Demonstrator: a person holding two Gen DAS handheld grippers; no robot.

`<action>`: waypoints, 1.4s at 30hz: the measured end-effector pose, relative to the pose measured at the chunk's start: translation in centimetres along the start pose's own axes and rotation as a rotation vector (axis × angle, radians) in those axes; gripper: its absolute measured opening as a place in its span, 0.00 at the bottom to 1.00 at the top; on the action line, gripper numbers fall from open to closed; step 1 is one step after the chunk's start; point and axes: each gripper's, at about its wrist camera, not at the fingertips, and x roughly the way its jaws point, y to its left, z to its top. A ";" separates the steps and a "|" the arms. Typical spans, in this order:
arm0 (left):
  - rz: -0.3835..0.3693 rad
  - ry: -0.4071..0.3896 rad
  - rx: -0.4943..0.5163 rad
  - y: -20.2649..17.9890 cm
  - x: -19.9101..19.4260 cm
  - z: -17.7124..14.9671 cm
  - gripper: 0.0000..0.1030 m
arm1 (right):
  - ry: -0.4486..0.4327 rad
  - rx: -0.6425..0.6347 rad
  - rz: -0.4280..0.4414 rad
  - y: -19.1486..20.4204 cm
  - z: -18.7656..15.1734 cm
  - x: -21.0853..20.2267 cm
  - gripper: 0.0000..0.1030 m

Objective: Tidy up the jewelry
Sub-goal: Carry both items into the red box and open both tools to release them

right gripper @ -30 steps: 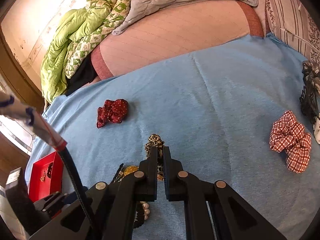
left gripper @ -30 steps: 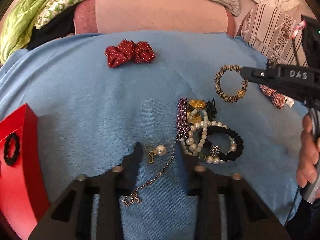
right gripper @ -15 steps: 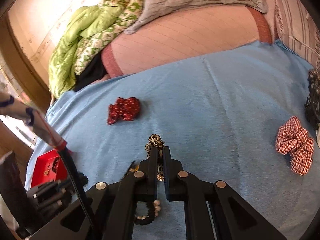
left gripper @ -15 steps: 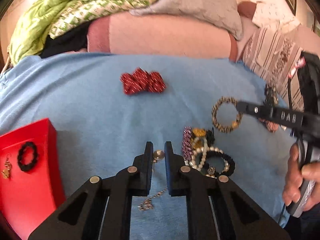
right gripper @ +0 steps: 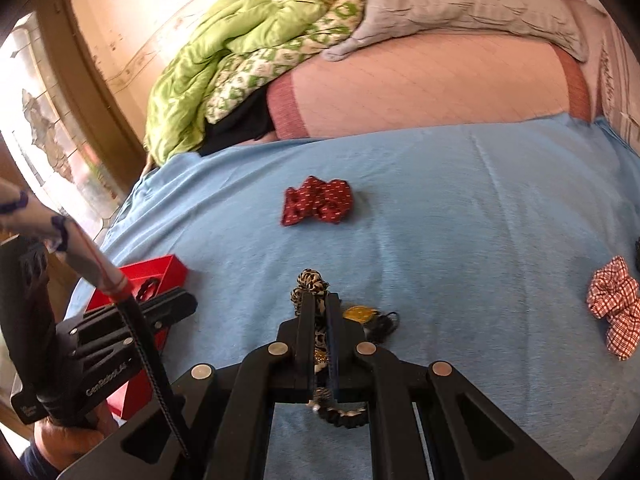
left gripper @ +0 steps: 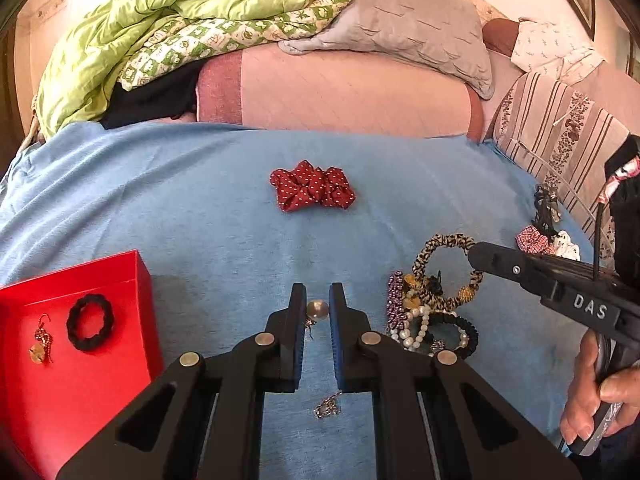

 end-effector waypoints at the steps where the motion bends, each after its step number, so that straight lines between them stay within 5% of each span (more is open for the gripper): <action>1: 0.000 -0.001 -0.003 0.1 -0.1 0.0 0.11 | -0.001 -0.006 0.003 0.2 -0.1 0.0 0.06; 12: 0.015 -0.029 -0.029 1.9 -2.3 -0.3 0.11 | 0.000 -0.026 0.070 2.6 -1.1 -0.7 0.06; 42: 0.133 -0.094 -0.194 14.1 -9.6 -3.4 0.11 | 0.074 -0.121 0.235 18.2 -4.1 0.5 0.06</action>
